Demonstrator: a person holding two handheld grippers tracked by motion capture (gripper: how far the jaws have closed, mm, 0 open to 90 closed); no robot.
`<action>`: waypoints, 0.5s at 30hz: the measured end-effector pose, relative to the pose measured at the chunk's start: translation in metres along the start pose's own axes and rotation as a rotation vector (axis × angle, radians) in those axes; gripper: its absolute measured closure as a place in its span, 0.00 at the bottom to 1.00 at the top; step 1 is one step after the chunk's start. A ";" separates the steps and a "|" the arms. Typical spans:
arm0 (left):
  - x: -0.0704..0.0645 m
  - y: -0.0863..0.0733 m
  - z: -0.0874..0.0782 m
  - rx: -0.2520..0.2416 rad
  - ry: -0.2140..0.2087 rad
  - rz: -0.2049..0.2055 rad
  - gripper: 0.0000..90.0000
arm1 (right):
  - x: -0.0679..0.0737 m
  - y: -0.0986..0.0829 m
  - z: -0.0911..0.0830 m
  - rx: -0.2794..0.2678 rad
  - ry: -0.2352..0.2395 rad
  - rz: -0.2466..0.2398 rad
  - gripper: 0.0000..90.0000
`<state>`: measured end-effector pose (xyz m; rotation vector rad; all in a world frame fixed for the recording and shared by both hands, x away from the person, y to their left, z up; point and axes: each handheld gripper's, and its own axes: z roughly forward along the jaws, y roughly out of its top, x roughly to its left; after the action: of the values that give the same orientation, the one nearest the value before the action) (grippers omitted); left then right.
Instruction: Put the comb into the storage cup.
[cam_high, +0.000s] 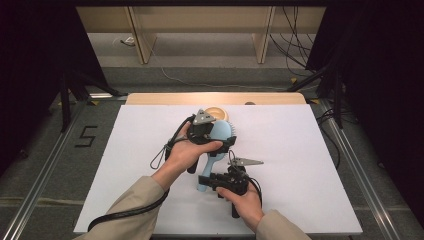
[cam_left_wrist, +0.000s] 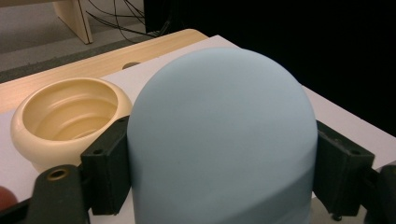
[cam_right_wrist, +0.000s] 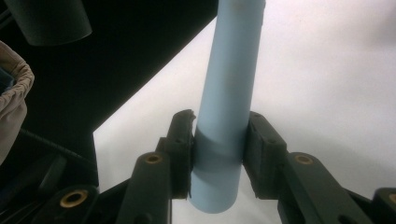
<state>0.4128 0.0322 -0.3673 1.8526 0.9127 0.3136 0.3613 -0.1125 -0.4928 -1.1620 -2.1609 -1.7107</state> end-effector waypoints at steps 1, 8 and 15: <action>0.000 0.000 0.000 0.001 -0.001 0.001 0.22 | 0.000 0.000 0.000 -0.001 -0.001 0.000 0.73; 0.000 0.000 -0.001 0.003 -0.004 0.000 0.22 | -0.001 0.000 0.000 -0.010 -0.006 -0.002 0.72; 0.000 0.000 -0.003 0.002 -0.005 0.003 0.22 | -0.001 0.000 0.000 -0.013 -0.014 -0.007 0.68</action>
<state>0.4112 0.0336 -0.3659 1.8557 0.9066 0.3098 0.3619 -0.1130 -0.4927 -1.1738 -2.1680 -1.7270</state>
